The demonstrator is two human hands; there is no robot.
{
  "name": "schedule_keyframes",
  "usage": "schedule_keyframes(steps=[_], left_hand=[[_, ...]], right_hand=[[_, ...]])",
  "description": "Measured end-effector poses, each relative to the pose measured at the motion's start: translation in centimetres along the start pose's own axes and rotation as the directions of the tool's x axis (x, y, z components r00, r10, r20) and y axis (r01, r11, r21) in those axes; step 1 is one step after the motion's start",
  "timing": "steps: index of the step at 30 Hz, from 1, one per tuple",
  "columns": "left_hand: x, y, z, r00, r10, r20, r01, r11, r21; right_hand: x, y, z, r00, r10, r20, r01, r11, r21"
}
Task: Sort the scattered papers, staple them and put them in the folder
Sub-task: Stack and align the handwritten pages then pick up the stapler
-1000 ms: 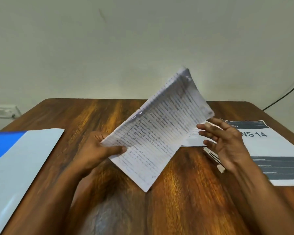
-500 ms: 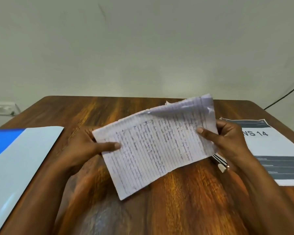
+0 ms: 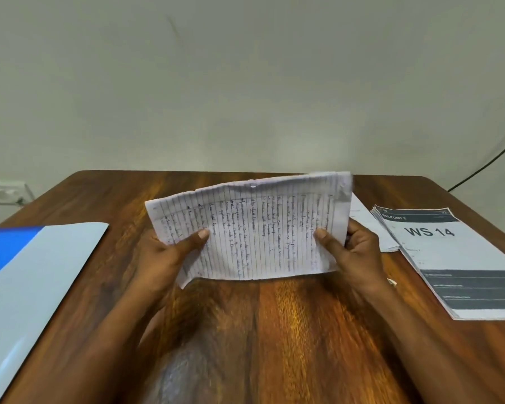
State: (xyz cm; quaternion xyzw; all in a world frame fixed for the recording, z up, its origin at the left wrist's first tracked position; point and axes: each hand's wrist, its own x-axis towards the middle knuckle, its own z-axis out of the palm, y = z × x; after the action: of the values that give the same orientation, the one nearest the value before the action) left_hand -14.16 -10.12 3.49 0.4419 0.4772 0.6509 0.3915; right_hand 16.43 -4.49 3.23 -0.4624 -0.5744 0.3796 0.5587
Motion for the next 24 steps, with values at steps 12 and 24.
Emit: schedule_keyframes(steps=[12, 24], left_hand=[[-0.4, -0.3, -0.1, 0.999, 0.034, 0.02, -0.039, 0.942, 0.333], [0.5, -0.7, -0.5, 0.996, -0.075, -0.043, 0.086, 0.912, 0.4]], right_hand=[[0.0, 1.0, 0.2, 0.993, 0.081, 0.082, -0.073, 0.993, -0.096], [0.7, 2.2, -0.5, 0.97, 0.188, 0.153, -0.167, 0.976, -0.139]])
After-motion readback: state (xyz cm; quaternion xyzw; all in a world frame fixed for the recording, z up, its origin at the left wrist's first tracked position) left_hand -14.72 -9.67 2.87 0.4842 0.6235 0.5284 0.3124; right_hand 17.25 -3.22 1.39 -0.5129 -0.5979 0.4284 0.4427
